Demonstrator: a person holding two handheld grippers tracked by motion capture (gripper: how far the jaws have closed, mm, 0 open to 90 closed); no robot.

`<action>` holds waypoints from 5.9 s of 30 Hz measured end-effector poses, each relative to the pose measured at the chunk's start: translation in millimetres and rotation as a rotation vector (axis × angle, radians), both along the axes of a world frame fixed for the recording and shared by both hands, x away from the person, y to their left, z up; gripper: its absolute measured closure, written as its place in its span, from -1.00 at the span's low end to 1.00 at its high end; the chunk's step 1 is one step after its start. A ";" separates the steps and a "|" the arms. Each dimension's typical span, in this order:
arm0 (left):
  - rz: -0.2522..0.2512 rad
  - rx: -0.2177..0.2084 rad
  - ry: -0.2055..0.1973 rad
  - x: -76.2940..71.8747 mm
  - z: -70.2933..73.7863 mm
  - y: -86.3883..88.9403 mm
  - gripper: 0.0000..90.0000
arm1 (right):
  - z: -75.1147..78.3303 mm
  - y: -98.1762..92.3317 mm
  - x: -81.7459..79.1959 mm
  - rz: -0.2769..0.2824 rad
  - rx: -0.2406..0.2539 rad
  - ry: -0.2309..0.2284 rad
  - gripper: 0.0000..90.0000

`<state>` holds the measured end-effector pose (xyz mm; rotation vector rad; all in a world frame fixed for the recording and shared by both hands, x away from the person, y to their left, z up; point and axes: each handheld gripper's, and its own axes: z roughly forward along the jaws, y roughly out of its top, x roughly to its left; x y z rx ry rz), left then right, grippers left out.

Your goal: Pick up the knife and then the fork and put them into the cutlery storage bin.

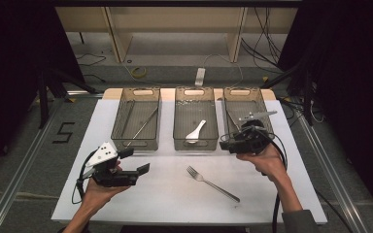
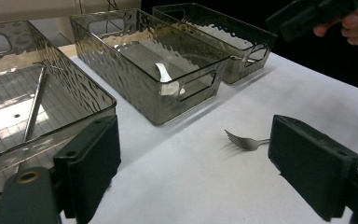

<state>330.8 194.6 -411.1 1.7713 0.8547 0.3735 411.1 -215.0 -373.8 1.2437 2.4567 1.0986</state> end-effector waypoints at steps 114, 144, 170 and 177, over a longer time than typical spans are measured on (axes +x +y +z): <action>-0.011 0.006 -0.001 -0.7 -0.2 -0.2 -0.65 | -74.5 64.8 -45.2 0.360 -0.472 0.164 0.88; -0.006 0.005 -0.003 -0.3 0.0 0.3 -0.65 | -18.9 -12.9 -24.0 0.122 -0.217 0.044 0.88; 0.000 -0.006 -0.002 -0.1 0.4 0.6 -0.65 | 24.7 -51.4 28.9 -0.082 -0.107 -0.029 0.88; 0.001 -0.010 -0.003 -0.1 0.5 0.9 -0.65 | 32.9 -51.6 45.0 -0.111 -0.095 -0.034 0.88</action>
